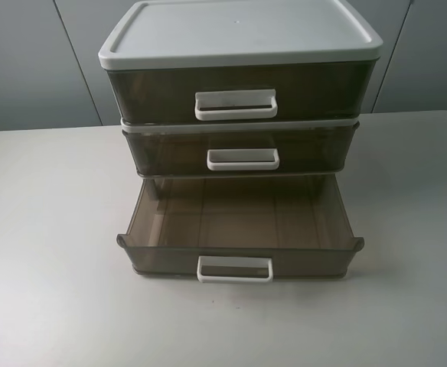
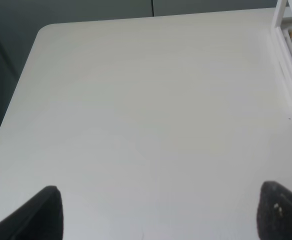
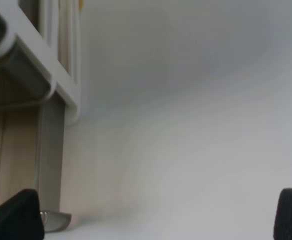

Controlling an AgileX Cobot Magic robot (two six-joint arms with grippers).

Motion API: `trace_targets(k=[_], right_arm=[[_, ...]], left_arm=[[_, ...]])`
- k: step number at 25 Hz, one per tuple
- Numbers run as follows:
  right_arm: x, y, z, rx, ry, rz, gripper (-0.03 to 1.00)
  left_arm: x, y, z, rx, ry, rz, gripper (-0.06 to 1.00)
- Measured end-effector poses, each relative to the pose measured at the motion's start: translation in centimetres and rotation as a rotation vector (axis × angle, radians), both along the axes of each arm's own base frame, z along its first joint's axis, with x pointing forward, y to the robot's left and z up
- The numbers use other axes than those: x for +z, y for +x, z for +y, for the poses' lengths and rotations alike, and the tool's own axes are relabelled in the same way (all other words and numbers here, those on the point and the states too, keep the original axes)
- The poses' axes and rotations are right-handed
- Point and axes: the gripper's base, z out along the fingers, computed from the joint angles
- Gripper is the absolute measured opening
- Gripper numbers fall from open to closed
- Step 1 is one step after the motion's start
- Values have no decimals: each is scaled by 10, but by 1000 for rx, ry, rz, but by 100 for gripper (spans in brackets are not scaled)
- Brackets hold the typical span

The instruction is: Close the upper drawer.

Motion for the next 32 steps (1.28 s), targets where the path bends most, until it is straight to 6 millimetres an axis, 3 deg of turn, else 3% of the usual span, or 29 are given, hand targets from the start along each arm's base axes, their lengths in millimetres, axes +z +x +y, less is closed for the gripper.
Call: trace_targets(k=[6, 14, 20, 32], right_arm=[[2, -61, 2, 21, -30, -221, 70], [-34, -116, 5, 28, -33, -459, 70], [-64, -110, 10, 82, -1, -361, 70], [-66, -111, 10, 95, -7, -355, 70]], left_arm=[[0, 0, 0, 1, -2, 0, 74], [0, 0, 0, 3, -5, 0, 74], [0, 0, 0, 3, -5, 0, 74], [0, 0, 0, 3, -5, 0, 74]])
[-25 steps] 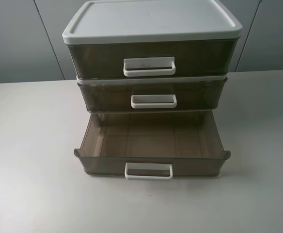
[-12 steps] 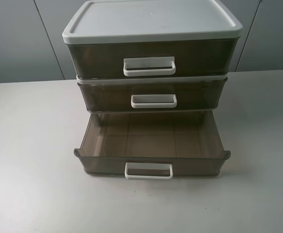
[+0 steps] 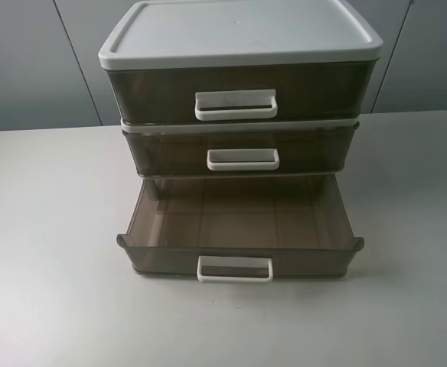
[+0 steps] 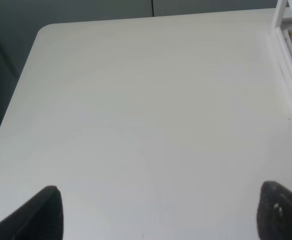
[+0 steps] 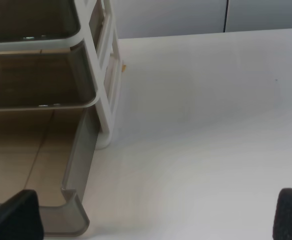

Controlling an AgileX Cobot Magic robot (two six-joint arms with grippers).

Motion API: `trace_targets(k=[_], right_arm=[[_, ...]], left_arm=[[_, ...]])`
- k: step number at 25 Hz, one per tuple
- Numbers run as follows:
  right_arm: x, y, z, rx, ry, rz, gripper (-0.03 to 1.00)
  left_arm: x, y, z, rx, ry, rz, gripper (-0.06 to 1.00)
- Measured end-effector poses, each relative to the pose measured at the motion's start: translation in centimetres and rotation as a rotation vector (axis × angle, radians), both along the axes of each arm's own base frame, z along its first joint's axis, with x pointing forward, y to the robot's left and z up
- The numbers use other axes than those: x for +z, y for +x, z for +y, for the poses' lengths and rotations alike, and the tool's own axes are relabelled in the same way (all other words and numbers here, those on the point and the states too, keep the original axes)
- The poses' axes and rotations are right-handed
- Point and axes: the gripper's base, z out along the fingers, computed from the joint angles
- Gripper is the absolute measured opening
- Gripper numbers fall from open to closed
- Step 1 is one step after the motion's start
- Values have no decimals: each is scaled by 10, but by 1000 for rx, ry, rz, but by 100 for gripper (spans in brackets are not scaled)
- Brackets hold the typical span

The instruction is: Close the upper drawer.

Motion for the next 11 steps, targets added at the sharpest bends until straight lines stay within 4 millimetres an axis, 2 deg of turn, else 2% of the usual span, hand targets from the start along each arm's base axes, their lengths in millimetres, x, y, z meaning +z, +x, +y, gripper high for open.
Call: trace_targets(k=[11], right_arm=[[0, 0, 0, -1, 2, 0, 70]], left_arm=[[0, 0, 0, 0, 0, 0, 74]])
